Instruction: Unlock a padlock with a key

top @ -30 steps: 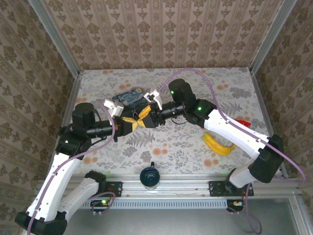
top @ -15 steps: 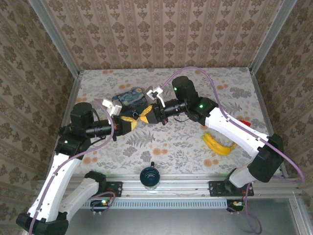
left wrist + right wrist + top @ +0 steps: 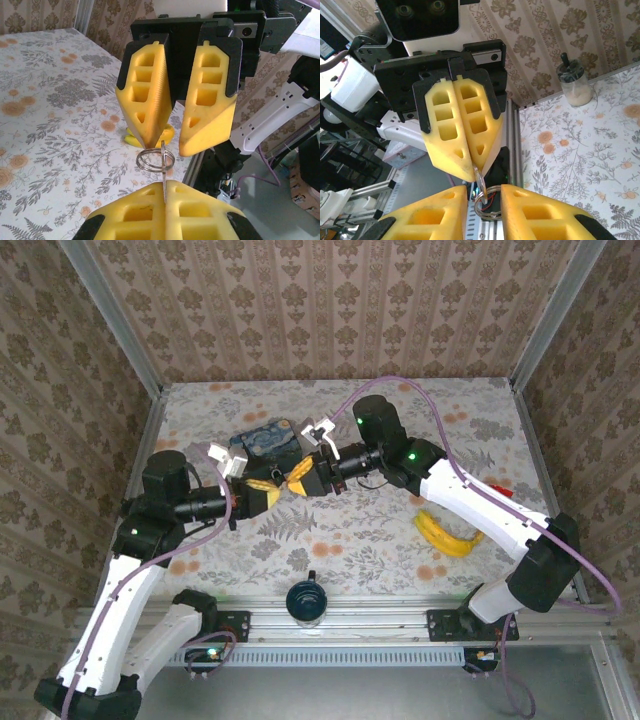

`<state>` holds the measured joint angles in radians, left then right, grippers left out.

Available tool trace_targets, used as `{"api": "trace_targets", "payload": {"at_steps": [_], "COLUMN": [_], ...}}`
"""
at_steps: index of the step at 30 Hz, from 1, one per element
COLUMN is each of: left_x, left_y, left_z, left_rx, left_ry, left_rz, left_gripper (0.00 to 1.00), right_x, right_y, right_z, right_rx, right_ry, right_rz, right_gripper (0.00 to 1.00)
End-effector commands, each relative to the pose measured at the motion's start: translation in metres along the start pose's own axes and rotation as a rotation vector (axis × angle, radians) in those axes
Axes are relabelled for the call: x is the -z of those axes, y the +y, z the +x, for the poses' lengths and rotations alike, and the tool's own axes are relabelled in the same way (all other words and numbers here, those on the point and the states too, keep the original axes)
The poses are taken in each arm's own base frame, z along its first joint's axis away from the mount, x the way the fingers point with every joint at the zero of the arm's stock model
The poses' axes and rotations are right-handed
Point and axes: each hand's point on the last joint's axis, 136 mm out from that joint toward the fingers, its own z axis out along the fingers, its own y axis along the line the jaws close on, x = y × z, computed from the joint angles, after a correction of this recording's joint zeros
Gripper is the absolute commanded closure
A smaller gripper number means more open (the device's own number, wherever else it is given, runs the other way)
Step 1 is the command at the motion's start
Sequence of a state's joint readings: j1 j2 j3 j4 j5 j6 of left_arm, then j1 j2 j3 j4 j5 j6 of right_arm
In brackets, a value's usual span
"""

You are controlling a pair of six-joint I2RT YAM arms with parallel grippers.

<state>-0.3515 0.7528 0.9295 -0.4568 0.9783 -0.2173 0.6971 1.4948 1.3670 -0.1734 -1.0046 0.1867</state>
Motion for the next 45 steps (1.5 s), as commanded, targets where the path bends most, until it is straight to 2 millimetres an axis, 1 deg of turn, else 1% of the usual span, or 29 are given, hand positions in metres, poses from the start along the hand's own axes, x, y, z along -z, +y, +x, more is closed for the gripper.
{"api": "trace_targets", "payload": {"at_steps": [1,7,13,24,28,31,35,36,37,38,40,42,44,45], "left_x": [0.002,0.001,0.002,0.003,0.003,0.003,0.005,0.005,0.006,0.006,0.007,0.007,0.007,0.007], "left_y": [-0.007,-0.006,-0.003,0.002,0.001,0.001,-0.003,-0.004,-0.005,-0.005,-0.006,-0.005,-0.005,-0.005], "left_z": [-0.002,-0.002,-0.002,-0.003,-0.003,-0.002,-0.001,-0.001,-0.001,-0.001,0.0,0.001,0.002,0.002], "left_rx": [-0.009,-0.003,0.006,0.02,0.022,0.025,0.016,0.013,0.009,0.006,0.003,0.004,0.003,0.004], "left_ry": [-0.001,0.005,0.004,-0.005,-0.006,-0.006,-0.006,-0.008,-0.008,-0.007,-0.005,-0.001,0.001,0.002], "left_rz": [0.04,0.041,0.028,0.013,0.014,0.014,0.027,0.028,0.029,0.03,0.029,0.024,0.023,0.023], "left_gripper": [1.0,1.0,1.0,1.0,1.0,1.0,1.0,1.0,1.0,1.0,1.0,1.0,1.0,1.0], "right_x": [-0.001,-0.006,-0.01,-0.015,-0.016,-0.016,-0.017,-0.017,-0.018,-0.017,-0.016,-0.015,-0.014,-0.014], "right_y": [0.005,0.004,0.009,0.015,0.016,0.015,0.009,0.006,0.004,0.002,-0.002,-0.002,-0.002,-0.002], "right_z": [-0.005,-0.008,-0.011,-0.006,-0.006,-0.007,-0.006,-0.006,-0.005,-0.005,-0.006,-0.01,-0.012,-0.012], "right_rx": [-0.002,-0.009,-0.002,-0.009,-0.008,-0.009,-0.015,-0.019,-0.021,-0.022,-0.021,-0.017,-0.014,-0.016], "right_ry": [0.0,0.007,0.015,0.033,0.036,0.033,0.033,0.034,0.035,0.033,0.024,0.015,0.009,0.009], "right_rz": [-0.05,-0.064,-0.088,-0.108,-0.109,-0.102,-0.072,-0.063,-0.053,-0.038,-0.014,0.001,0.008,0.008], "right_gripper": [0.75,0.67,0.67,0.67,0.69,0.73,0.75,0.74,0.71,0.66,0.54,0.46,0.45,0.47]}}
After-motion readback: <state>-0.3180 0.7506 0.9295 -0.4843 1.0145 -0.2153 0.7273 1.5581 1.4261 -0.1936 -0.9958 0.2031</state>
